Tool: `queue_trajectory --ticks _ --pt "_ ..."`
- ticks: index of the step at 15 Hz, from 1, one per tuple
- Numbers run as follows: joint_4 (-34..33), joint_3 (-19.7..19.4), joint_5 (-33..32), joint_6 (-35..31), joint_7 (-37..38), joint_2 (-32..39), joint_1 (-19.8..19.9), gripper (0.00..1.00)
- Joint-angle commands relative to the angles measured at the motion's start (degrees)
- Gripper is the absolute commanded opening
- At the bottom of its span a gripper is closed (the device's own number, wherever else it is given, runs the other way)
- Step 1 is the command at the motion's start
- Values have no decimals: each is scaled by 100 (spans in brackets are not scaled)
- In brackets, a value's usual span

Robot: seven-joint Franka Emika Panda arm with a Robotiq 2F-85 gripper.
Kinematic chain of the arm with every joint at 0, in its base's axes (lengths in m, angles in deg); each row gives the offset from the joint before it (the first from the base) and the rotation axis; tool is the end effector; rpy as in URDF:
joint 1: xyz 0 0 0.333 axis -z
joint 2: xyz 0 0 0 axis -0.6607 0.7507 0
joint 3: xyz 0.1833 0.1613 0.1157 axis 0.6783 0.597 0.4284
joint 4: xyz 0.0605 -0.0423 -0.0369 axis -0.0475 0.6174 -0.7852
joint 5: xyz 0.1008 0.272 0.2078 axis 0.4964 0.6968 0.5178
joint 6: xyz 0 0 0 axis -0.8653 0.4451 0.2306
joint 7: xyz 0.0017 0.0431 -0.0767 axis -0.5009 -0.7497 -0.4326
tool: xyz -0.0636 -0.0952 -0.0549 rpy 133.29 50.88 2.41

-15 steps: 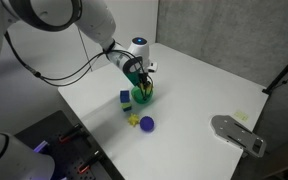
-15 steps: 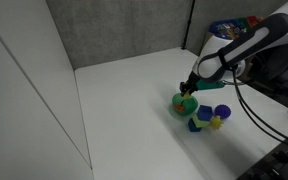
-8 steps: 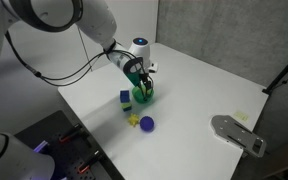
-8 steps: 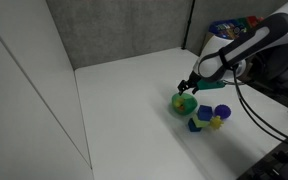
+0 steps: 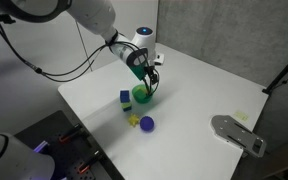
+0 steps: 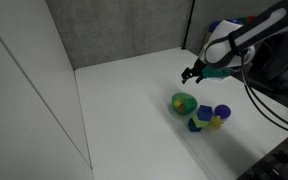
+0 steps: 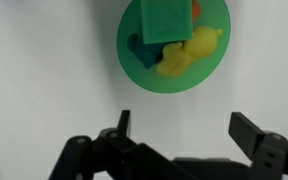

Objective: Shift the yellow item from the table to the bowl

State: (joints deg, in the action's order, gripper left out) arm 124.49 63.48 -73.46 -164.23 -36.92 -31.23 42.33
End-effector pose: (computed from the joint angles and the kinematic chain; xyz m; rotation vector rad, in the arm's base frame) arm 0.5995 0.0166 0.1736 -2.9742 0.3885 -0.3386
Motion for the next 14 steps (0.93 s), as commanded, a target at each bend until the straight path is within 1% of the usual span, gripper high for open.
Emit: queue_trajectory --ticks 1,5,10,12,14 --pt "344 -93 -24 353 -118 -568 3 100" --pt "560 -230 -136 948 -104 -991 -36 100" --pt "757 -491 -699 2067 -50 -1489 -150 100" --pt "875 -481 -853 2366 -193 -1701 -116 100" --pt "1018 -447 -936 2526 -381 -1924 -78 100"
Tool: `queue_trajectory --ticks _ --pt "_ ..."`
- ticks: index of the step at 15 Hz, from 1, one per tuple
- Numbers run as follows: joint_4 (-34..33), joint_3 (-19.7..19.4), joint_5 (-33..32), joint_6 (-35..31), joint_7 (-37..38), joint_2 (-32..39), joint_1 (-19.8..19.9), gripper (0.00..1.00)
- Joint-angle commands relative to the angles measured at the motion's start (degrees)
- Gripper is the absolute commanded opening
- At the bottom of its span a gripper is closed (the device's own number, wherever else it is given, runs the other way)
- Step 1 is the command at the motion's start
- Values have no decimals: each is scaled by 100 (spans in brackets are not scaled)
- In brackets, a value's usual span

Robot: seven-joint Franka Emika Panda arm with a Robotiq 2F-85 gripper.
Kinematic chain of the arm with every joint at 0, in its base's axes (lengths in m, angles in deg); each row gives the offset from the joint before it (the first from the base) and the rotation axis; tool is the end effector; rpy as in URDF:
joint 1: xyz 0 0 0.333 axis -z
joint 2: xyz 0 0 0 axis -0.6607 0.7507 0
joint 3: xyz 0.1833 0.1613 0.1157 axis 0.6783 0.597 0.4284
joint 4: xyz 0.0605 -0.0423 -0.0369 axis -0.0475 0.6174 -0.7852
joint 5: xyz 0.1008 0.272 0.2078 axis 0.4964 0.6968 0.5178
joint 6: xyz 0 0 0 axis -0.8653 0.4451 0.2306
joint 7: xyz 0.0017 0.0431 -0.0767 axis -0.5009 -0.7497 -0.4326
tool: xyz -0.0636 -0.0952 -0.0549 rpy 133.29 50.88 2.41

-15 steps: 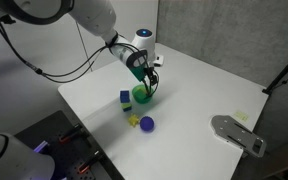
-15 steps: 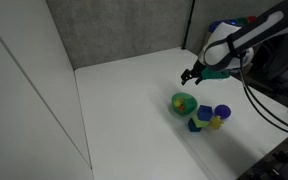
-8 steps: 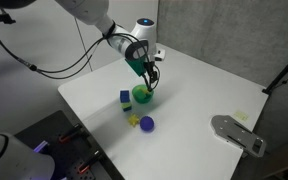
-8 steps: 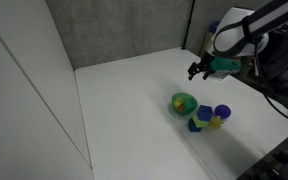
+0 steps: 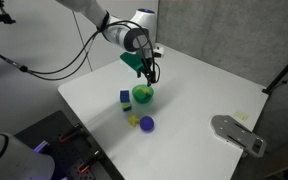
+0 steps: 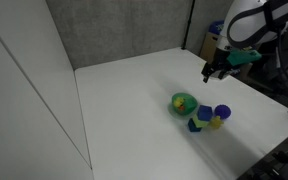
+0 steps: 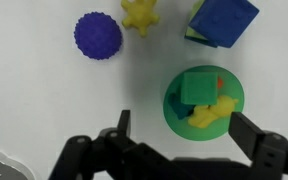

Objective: Shift the yellow item from the table to the bowl

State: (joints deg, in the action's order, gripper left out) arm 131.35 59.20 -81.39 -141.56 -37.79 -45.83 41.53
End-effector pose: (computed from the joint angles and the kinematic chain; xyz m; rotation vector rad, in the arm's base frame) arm 0.5465 -0.0123 0.2345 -3.1279 0.2610 0.0378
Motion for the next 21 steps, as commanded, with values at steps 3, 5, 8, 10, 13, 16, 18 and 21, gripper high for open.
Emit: queue_trajectory --ticks 3,5,8,10,13,16,18,21 --pt "630 19 -116 378 -700 -845 60 100" --pt "823 8 -129 453 -883 -1105 72 100" --pt "1120 -18 -168 596 -1044 -1529 92 100" --pt "1281 -35 -190 790 -1118 -1819 111 100" --pt "1475 -59 -174 1114 -1271 -2248 144 100" --pt "1637 -89 -198 1484 -1213 -2697 172 100" --pt "1728 -93 -248 1692 -1104 -2974 181 100" --pt "1821 -70 -347 1919 -939 -3339 197 100"
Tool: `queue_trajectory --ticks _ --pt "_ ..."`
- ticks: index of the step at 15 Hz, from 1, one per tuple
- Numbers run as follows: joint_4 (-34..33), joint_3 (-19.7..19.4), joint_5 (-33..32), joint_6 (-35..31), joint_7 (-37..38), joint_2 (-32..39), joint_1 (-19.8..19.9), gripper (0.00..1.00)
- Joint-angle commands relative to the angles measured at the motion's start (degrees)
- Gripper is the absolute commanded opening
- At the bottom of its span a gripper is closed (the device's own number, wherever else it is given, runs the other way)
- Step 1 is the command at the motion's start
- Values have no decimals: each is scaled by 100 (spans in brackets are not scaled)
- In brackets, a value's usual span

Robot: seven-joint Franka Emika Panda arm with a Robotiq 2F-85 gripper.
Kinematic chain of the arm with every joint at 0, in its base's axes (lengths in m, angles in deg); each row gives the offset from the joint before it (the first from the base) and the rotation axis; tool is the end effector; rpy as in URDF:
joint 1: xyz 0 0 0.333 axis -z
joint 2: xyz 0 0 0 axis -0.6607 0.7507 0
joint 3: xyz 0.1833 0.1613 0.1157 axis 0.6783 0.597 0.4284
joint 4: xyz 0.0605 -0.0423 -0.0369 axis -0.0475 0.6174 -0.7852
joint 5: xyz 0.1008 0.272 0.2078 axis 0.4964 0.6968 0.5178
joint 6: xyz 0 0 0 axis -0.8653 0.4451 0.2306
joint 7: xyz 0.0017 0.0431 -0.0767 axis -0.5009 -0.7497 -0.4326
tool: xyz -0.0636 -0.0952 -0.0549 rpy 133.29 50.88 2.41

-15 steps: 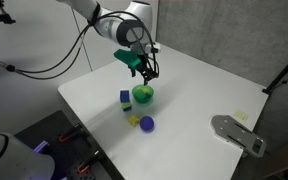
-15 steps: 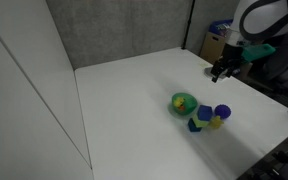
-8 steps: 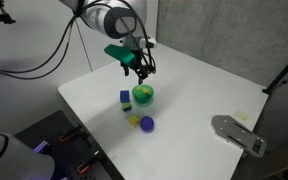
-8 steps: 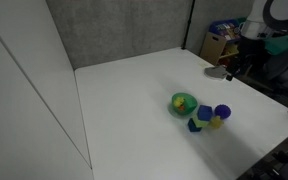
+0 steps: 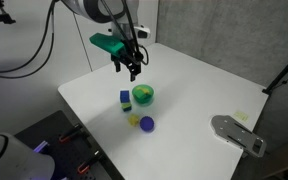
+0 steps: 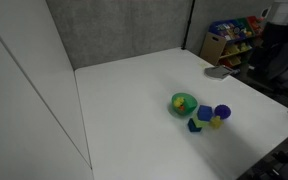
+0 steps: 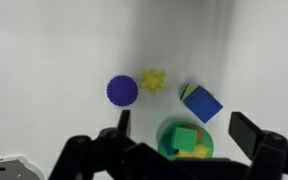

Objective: Shift the yellow item from the table to the bowl

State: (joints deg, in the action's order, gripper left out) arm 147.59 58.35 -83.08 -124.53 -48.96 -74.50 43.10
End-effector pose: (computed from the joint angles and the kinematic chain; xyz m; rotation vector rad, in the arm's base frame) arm 0.4406 -0.0297 0.3477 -3.1370 -0.0072 0.1641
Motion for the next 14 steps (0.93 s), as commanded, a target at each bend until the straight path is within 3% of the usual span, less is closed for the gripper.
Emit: queue_trajectory --ticks 1,14 --pt "218 33 -214 275 244 -586 40 100" --pt "179 344 -162 1127 864 -1519 -90 100"
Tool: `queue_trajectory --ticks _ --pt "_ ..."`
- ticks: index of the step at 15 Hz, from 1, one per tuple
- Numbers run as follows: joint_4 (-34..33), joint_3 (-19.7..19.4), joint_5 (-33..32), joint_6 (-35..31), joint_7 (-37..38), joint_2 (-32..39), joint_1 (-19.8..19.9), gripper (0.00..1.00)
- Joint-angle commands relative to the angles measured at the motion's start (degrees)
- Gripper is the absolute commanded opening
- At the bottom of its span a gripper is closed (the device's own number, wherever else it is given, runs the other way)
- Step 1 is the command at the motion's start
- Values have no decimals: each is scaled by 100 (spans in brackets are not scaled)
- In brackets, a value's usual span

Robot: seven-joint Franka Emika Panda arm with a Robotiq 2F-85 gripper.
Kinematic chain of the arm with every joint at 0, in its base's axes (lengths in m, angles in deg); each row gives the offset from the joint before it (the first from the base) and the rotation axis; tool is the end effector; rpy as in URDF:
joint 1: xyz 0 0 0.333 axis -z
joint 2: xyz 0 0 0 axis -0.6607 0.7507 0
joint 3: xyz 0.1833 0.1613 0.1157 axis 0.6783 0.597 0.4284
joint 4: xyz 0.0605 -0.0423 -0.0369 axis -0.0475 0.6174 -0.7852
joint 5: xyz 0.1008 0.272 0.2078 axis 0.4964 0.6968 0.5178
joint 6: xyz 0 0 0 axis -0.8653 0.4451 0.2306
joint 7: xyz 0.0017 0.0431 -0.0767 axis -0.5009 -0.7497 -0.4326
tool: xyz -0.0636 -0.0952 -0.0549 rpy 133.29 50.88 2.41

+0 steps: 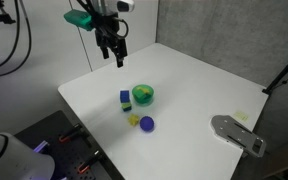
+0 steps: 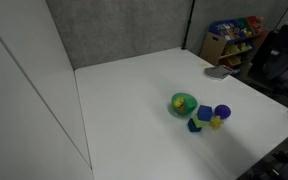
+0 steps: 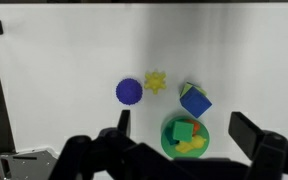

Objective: Shift the yellow item from the table to the bowl

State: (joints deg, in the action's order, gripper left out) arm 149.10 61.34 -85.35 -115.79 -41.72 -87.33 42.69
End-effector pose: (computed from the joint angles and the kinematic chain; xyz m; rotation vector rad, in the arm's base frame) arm 0.4036 -0.0072 0.4199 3.0806 -0.0807 -0.0889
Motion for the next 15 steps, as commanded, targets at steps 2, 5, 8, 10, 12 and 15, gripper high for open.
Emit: queue_trajectory --ticks 2,5,8,10,12,15 --pt "66 20 174 341 -8 -372 -112 100" --pt "227 -15 360 171 -129 -602 -197 100" --pt "324 -25 522 91 -217 -754 -252 100" --pt "369 9 484 81 -200 -817 -253 100" --pt "384 77 345 81 -97 -840 -217 100" --pt "438 115 260 20 -55 -876 -202 100"
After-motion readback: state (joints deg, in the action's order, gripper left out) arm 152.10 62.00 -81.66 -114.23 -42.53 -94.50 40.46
